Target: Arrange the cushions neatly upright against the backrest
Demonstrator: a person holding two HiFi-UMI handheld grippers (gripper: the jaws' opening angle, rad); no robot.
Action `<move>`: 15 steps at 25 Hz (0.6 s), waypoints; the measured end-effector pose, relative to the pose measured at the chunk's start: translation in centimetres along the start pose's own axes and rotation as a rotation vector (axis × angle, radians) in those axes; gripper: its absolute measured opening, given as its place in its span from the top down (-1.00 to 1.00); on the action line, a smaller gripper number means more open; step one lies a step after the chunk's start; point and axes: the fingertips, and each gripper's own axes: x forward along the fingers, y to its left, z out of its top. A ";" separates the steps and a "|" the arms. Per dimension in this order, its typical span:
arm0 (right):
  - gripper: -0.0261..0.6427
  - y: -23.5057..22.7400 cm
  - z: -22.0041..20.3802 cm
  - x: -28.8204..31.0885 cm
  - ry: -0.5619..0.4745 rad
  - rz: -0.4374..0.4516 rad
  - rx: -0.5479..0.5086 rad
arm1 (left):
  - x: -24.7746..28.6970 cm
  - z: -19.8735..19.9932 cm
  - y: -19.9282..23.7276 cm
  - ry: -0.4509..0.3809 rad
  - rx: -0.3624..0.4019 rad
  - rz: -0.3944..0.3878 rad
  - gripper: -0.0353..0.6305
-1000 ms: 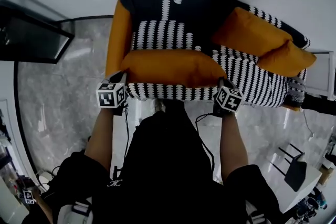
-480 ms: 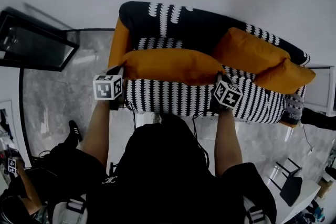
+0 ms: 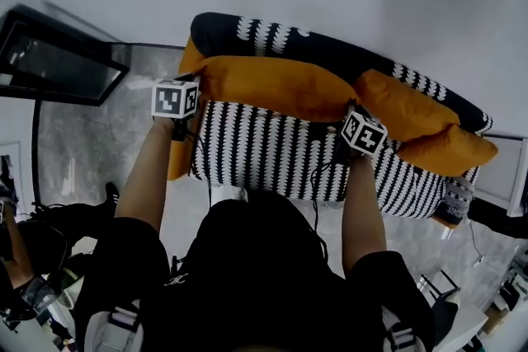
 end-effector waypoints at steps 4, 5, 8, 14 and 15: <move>0.83 -0.3 2.9 2.9 0.012 -0.015 -0.041 | 2.5 3.7 1.1 0.010 0.034 0.031 0.82; 0.83 -0.4 3.6 3.4 0.020 -0.026 -0.048 | 3.3 4.7 1.4 0.018 0.045 0.035 0.82; 0.83 -1.2 4.6 5.7 0.060 -0.056 -0.050 | 6.0 6.7 1.7 0.058 0.062 0.044 0.81; 0.83 -2.4 4.8 10.0 0.140 -0.136 -0.071 | 12.0 7.6 2.6 0.155 0.055 0.086 0.80; 0.83 -2.2 4.8 10.5 0.149 -0.146 -0.096 | 12.7 7.0 3.0 0.182 0.055 0.115 0.79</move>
